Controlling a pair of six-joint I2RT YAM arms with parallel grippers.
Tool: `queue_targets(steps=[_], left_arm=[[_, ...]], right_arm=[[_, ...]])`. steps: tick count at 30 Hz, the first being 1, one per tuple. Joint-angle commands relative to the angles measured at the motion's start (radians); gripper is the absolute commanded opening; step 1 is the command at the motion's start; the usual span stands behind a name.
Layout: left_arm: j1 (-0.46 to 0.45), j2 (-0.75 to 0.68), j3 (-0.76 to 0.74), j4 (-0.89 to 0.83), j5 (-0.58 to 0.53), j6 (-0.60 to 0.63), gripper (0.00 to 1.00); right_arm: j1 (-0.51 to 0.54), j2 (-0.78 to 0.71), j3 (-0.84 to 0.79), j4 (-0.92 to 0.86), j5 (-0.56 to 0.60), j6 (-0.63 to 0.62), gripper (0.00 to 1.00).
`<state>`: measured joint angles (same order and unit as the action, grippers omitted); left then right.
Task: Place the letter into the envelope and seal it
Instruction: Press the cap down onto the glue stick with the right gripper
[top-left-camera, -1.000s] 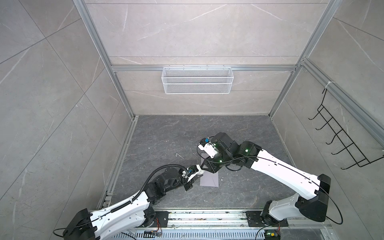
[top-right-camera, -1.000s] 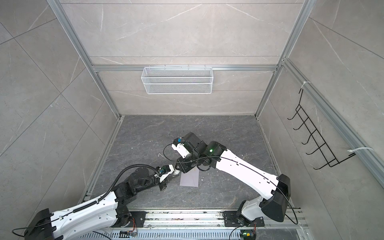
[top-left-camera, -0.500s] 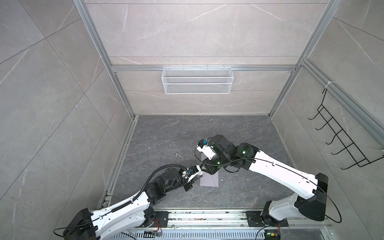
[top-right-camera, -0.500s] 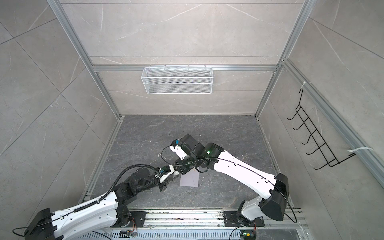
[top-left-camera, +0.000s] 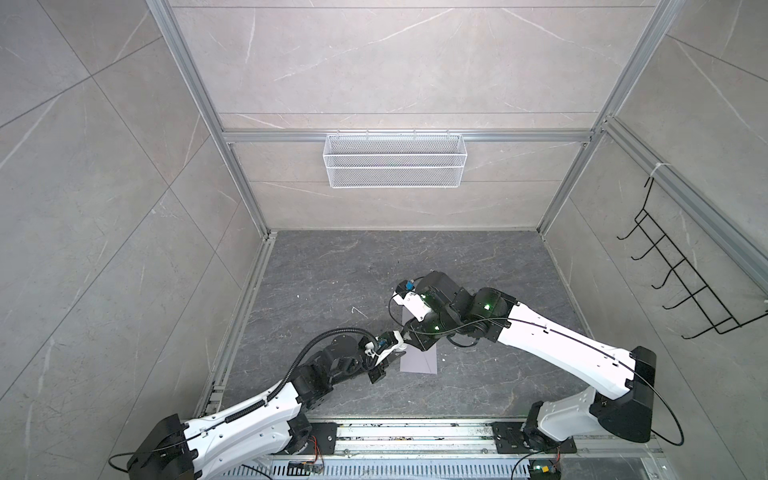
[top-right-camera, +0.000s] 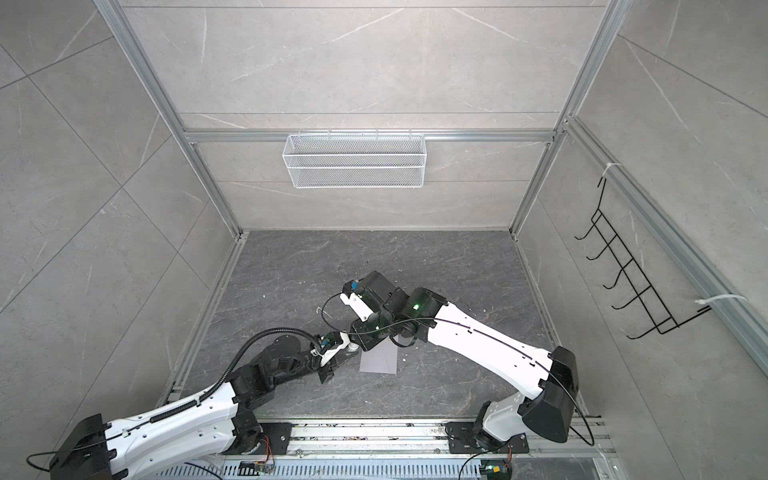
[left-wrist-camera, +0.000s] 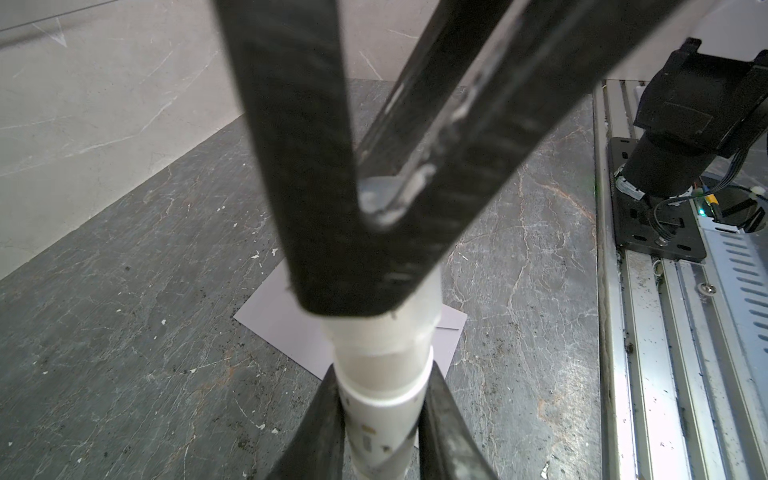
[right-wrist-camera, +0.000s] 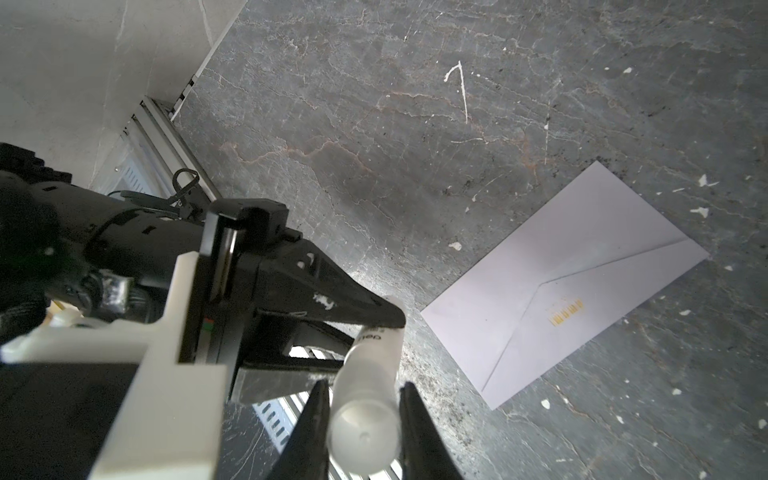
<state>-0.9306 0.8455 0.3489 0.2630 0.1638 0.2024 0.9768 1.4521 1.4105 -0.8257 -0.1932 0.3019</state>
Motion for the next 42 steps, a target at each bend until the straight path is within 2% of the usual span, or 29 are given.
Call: queue_targets(steps=[1,33,42], left_arm=[[0.001,-0.01,0.064,0.152,0.039,-0.025,0.0],[0.019,0.033,0.105,0.117,0.107,-0.041,0.0],[0.021,0.041,0.122,0.119,0.114,-0.052,0.0]], right_arm=[[0.022,-0.016,-0.021,0.0,-0.014,-0.012,0.2],[0.023,-0.022,-0.008,-0.022,-0.032,-0.035,0.29],[0.037,0.009,-0.004,-0.047,-0.005,-0.046,0.28]])
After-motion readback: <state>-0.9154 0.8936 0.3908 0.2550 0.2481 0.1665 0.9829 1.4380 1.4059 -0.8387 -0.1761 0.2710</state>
